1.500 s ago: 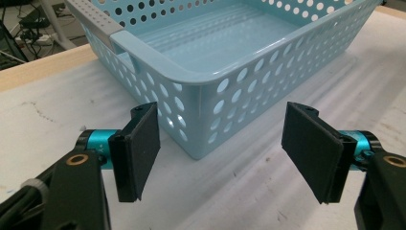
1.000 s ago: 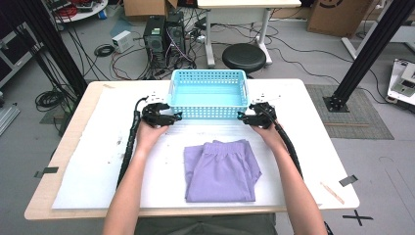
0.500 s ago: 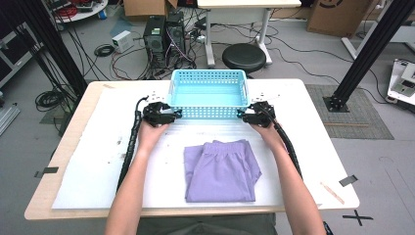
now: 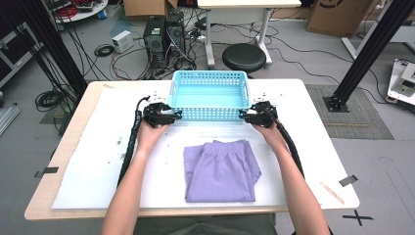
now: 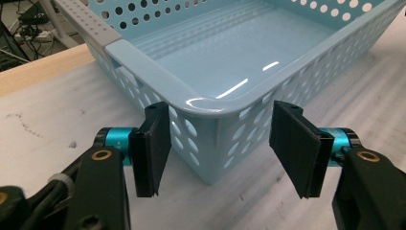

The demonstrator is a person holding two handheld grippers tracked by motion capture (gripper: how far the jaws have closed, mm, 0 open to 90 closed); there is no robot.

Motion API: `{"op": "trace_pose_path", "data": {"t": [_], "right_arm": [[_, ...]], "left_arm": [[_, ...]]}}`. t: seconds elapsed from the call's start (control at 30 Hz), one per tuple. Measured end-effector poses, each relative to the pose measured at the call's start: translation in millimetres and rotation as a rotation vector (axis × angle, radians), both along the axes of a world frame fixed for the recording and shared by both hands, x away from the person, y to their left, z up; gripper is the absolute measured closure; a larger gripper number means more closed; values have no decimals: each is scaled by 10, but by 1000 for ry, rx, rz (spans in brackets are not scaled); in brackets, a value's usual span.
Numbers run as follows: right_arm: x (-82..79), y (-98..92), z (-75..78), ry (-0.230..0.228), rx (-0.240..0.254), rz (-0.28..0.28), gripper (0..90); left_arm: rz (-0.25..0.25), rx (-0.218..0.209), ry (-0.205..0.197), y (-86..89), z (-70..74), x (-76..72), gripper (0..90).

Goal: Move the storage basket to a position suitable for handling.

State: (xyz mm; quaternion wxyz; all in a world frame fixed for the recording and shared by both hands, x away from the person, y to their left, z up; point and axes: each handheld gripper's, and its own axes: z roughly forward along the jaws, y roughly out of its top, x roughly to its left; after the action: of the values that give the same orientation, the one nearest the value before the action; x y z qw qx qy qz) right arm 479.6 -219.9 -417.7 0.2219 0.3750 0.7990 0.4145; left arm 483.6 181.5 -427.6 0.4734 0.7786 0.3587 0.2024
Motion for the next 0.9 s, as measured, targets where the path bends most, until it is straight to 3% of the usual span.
{"op": "trace_pose_path", "data": {"t": [0.43, 0.6, 0.7, 0.9], "right_arm": [[-222, -175, 60, 0, 30, 15, 468], [-339, -219, 78, -10, 6, 29, 468], [-423, -229, 72, -18, -13, 30, 468], [-582, -306, 64, -31, -5, 31, 468]], "left_arm": [[-40, 7, 10, -107, 97, -219, 400], [-50, 28, 10, -146, 108, -319, 404], [-48, 61, 9, -191, 126, -375, 404], [-54, 22, 5, -221, 84, -527, 424]]}}
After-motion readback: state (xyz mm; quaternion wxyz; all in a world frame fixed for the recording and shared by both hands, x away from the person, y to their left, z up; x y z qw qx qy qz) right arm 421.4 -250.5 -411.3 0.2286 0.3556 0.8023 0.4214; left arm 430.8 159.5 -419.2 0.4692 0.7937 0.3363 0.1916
